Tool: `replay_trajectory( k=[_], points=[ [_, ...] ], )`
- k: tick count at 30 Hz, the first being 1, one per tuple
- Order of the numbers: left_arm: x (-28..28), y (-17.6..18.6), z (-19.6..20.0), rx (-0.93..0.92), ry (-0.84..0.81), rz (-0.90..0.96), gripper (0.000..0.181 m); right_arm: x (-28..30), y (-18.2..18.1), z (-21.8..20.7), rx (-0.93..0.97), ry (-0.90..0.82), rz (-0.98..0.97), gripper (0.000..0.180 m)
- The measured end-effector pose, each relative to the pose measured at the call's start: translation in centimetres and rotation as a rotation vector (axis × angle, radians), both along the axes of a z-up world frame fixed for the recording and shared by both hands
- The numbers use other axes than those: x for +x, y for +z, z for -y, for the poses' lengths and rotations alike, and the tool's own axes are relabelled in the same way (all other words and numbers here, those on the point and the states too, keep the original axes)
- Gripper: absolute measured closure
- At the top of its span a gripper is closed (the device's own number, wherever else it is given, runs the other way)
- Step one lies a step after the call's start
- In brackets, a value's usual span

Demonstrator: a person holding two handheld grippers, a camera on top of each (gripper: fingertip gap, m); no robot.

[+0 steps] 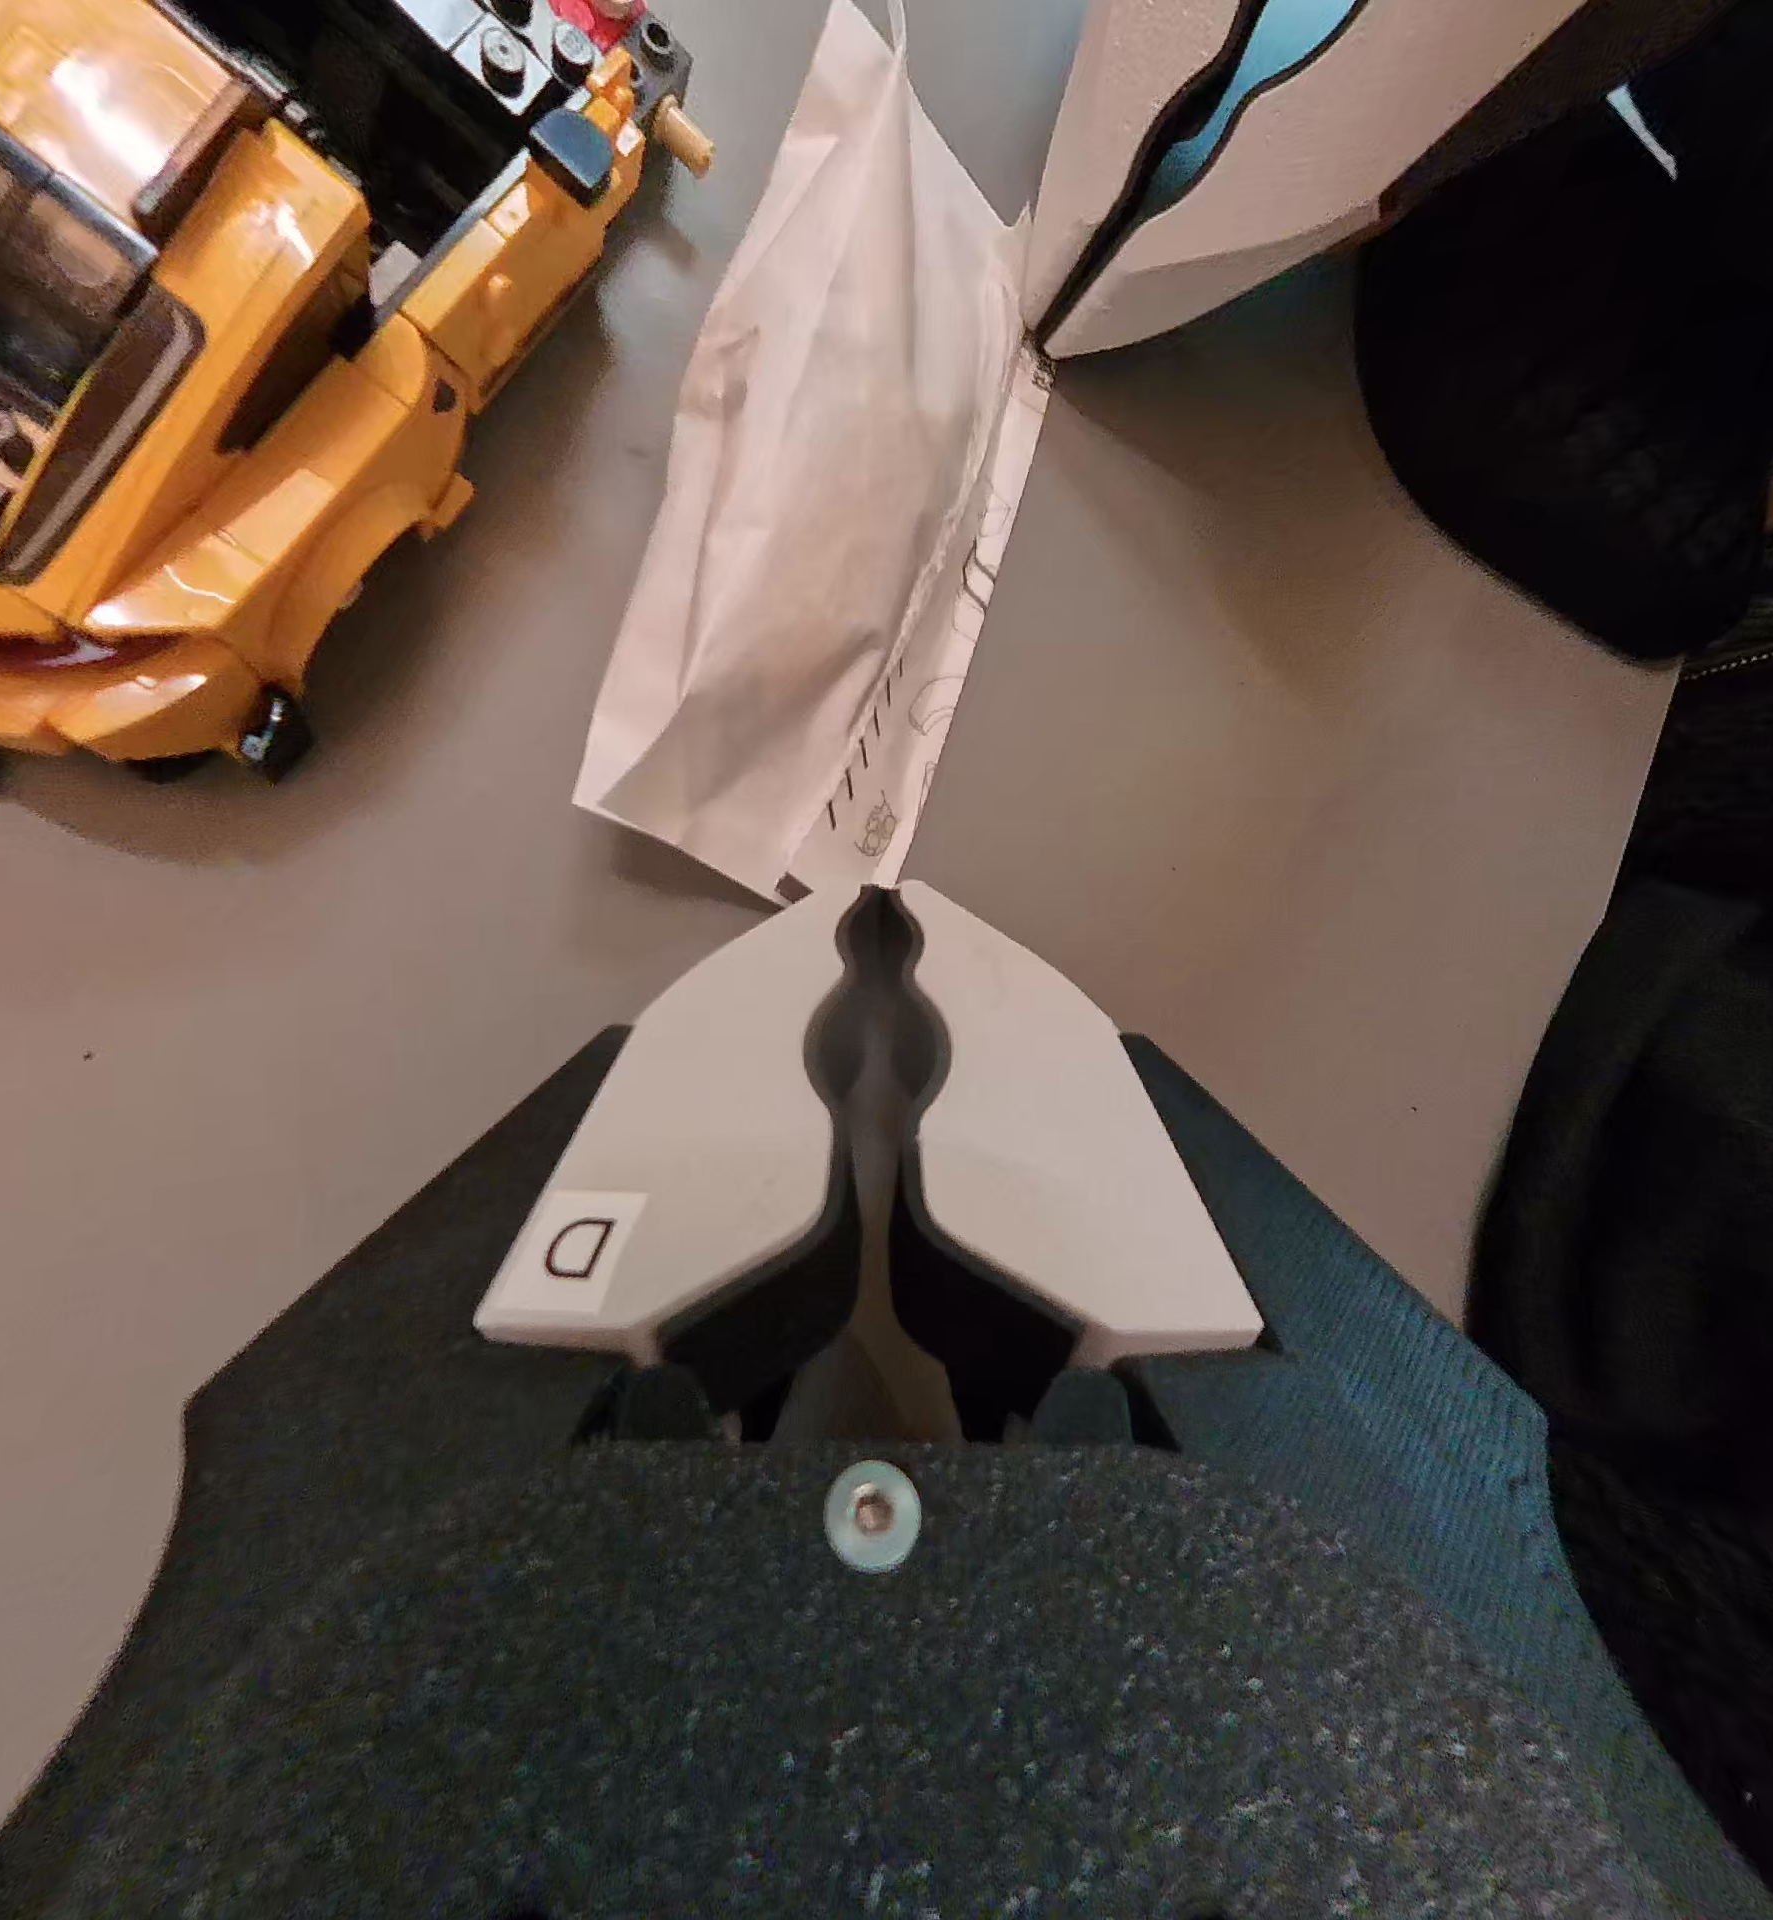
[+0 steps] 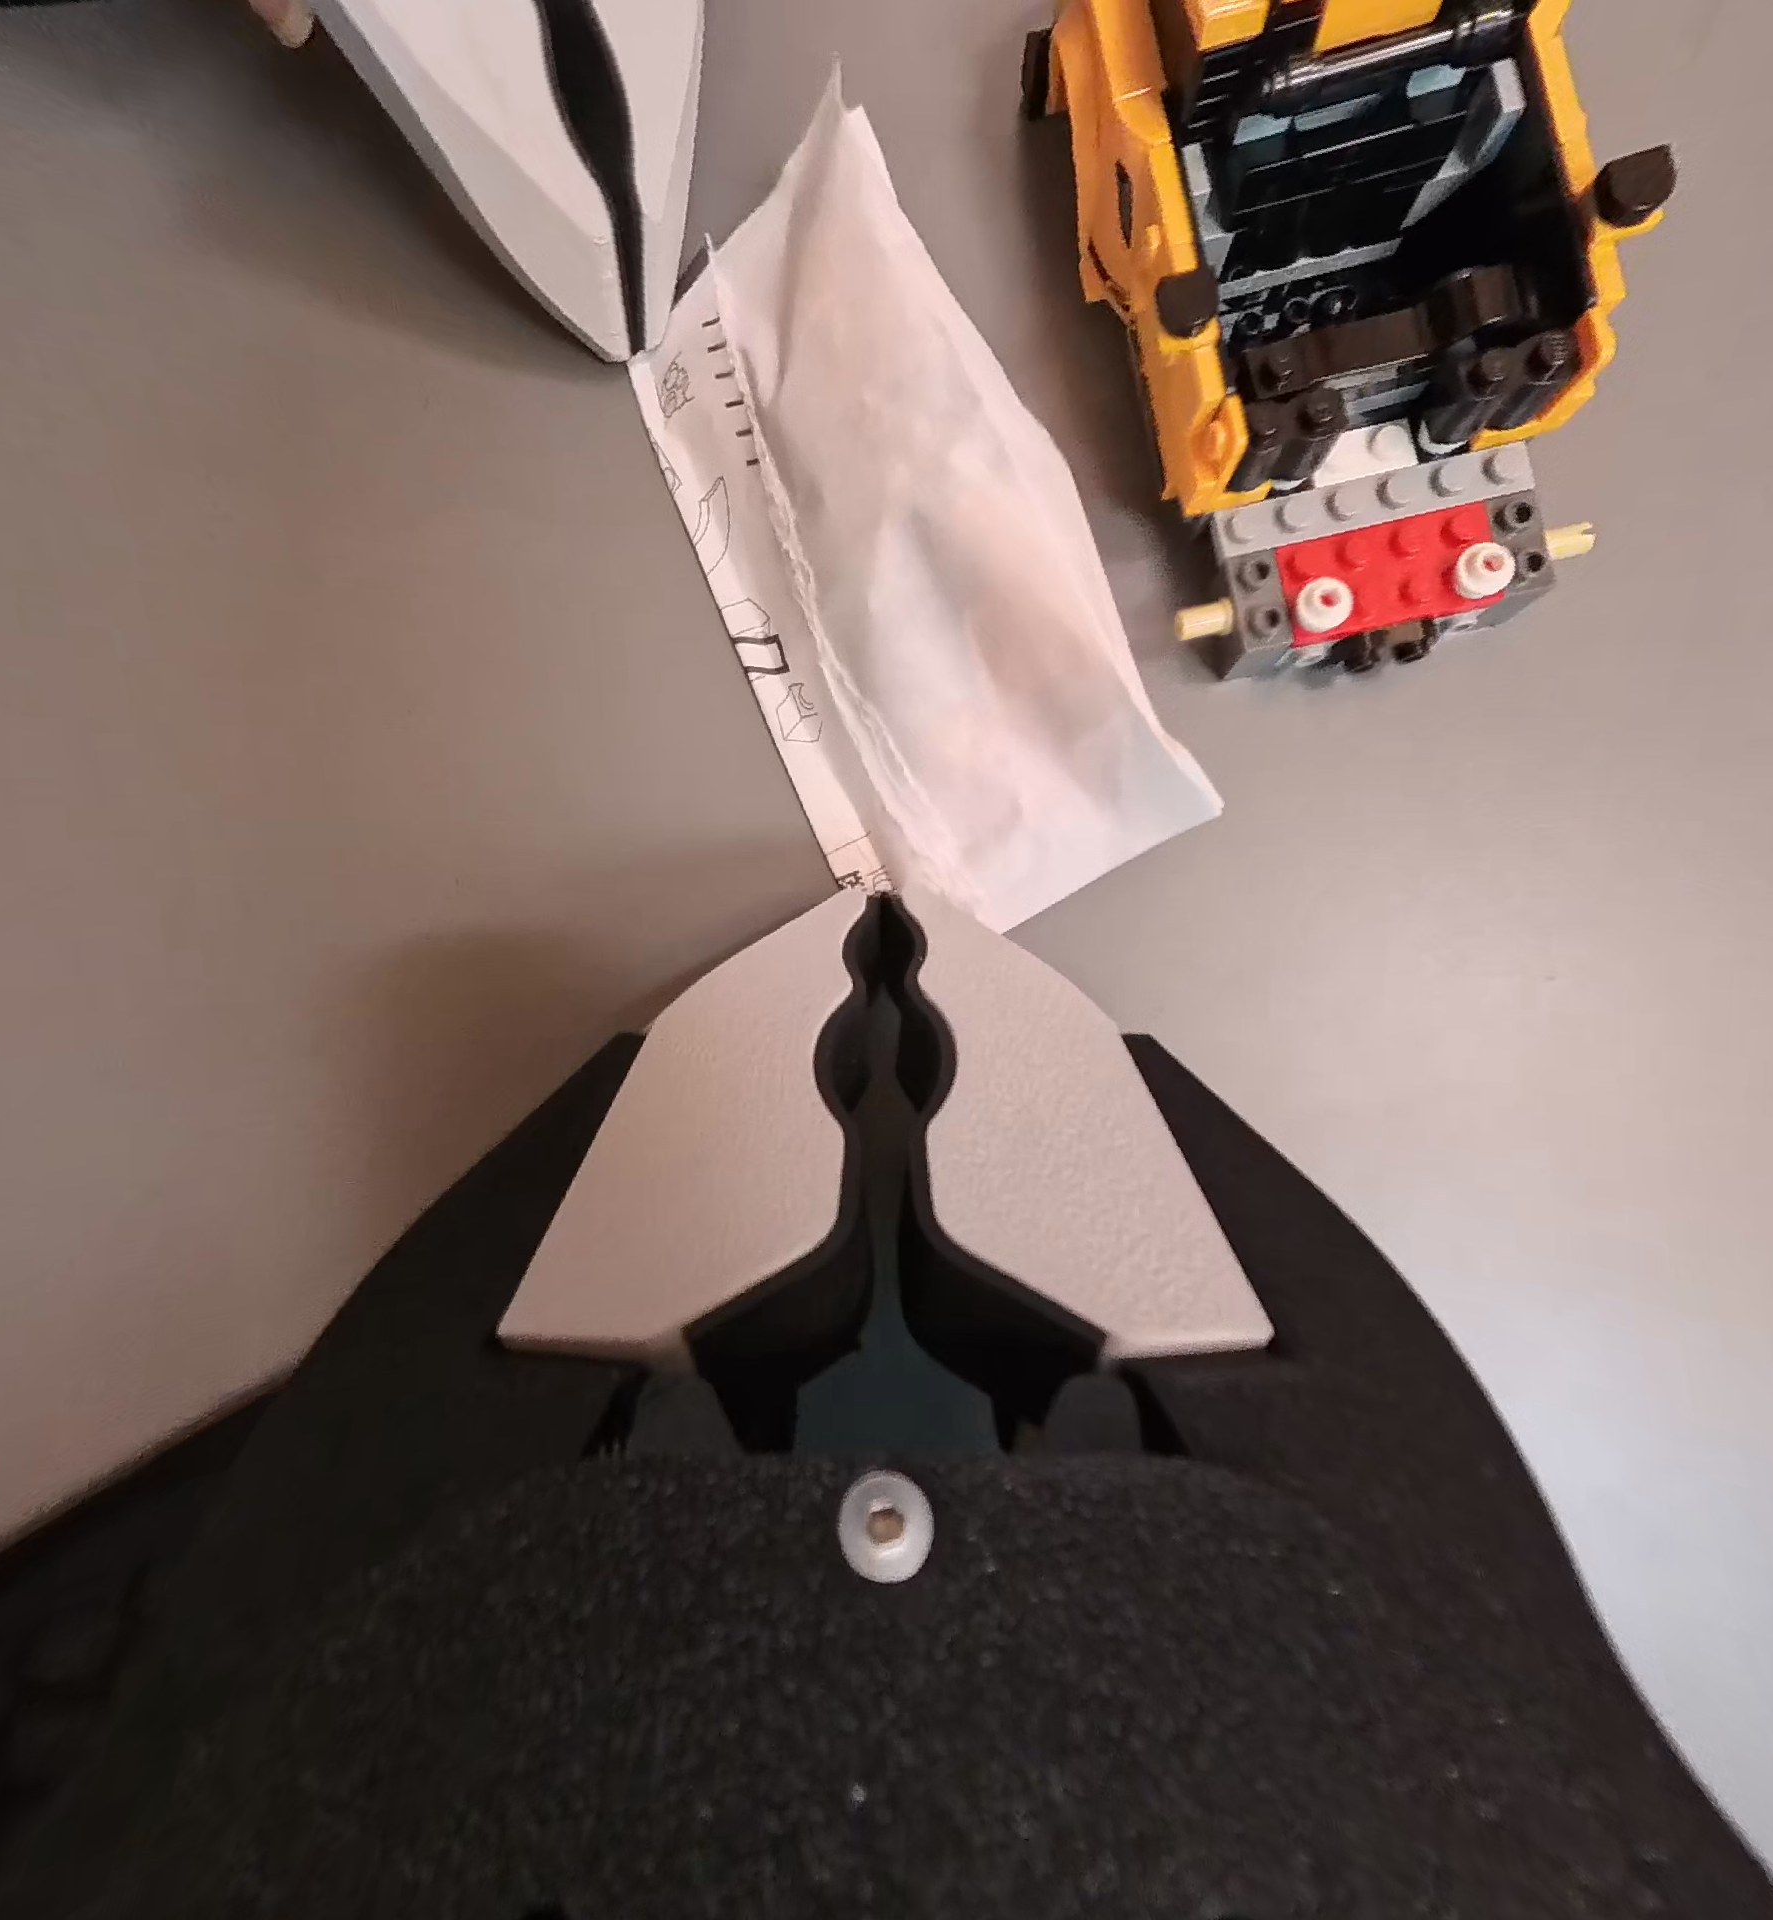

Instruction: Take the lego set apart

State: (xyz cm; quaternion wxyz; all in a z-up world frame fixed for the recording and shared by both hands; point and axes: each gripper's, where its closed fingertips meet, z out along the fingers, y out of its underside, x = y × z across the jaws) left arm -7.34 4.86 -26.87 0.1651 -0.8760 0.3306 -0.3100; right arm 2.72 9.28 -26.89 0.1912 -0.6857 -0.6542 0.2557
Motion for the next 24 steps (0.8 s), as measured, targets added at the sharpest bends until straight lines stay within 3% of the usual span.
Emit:
replay_trajectory(
  k=[17, 24],
  points=[
    [0.5, 0.0, 0.0, -0.005, 0.001, 0.007, 0.181, 1.5, 0.0, 0.3, 0.053, 0.028, -0.014, 0.18],
    [0.9, 0.6, 0.4, 0.043, -0.034, 0.076, 0.181, 1.4, 0.6, -0.3, 0.201, 0.012, -0.055, 0.18]
  ],
)
